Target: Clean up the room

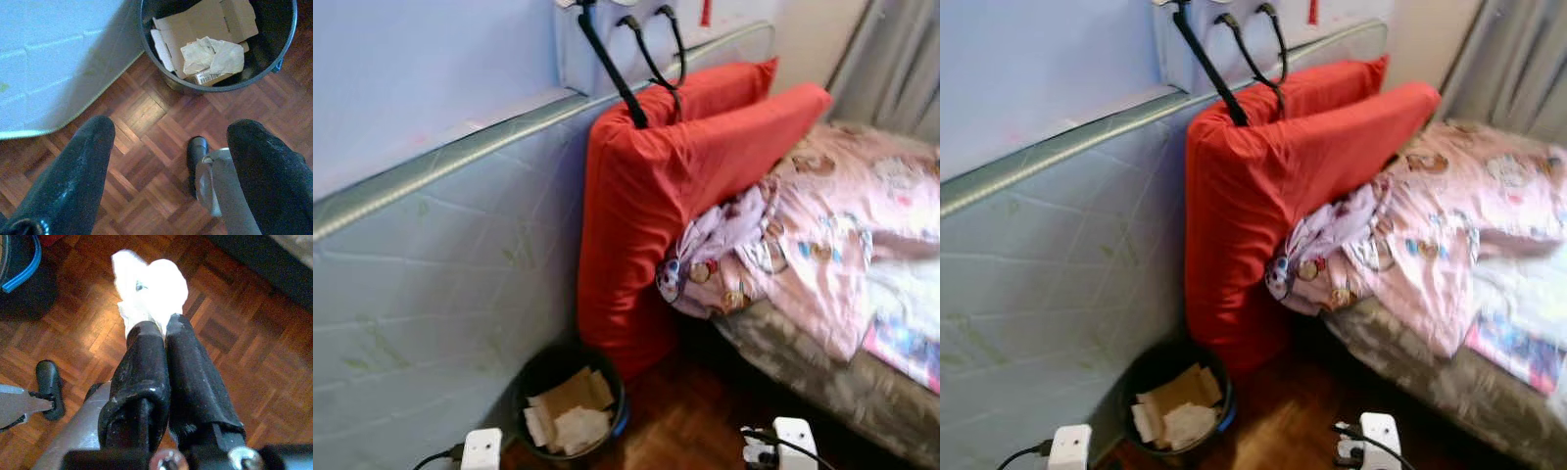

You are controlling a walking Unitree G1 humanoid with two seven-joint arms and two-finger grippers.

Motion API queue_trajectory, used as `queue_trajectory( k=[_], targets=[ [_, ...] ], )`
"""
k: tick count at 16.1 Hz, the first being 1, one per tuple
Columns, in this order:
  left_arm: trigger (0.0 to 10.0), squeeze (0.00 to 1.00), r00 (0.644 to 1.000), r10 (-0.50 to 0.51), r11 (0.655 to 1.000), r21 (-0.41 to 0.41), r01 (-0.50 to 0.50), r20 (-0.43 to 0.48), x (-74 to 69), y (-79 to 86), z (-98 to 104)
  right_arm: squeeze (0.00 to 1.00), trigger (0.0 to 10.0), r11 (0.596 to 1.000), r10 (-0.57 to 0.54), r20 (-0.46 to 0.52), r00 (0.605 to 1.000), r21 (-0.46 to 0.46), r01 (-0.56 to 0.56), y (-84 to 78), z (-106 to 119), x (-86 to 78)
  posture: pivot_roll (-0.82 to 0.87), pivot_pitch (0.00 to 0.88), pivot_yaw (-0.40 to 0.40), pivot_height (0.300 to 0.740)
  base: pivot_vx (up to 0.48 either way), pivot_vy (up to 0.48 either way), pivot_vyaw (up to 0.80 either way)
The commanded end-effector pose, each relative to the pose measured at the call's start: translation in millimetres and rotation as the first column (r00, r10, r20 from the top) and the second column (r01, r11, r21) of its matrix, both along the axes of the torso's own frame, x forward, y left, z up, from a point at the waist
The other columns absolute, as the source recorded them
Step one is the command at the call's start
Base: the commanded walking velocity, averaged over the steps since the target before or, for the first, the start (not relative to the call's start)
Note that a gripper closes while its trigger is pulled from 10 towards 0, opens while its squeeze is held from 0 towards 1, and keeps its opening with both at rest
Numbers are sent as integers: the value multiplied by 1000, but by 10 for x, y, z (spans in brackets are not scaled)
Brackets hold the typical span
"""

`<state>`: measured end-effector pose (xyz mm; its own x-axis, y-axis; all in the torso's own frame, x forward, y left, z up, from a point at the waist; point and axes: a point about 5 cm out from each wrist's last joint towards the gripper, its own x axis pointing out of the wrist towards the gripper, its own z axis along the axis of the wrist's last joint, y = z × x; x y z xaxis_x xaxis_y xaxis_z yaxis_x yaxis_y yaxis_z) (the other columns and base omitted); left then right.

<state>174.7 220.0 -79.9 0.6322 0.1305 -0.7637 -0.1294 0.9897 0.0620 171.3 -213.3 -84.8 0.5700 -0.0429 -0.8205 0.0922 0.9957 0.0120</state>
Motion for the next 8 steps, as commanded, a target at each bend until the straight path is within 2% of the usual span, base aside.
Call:
queue_trajectory(
  k=[1,8],
  targets=[
    [10000,0,1000,-4,1000,-6,4,-8,-11,-29,-13,0,10000,1000,-8,-12,1000,-6,8,-29,-9,-31,39,0,-22,720,0,334,0],
    [10000,0,1000,-3,1000,-6,3,-5,-3,-32,-9,0,10000,1000,-6,-14,1000,-6,6,-29,-9,-30,39,0,-22,720,0,322,0]
  ],
)
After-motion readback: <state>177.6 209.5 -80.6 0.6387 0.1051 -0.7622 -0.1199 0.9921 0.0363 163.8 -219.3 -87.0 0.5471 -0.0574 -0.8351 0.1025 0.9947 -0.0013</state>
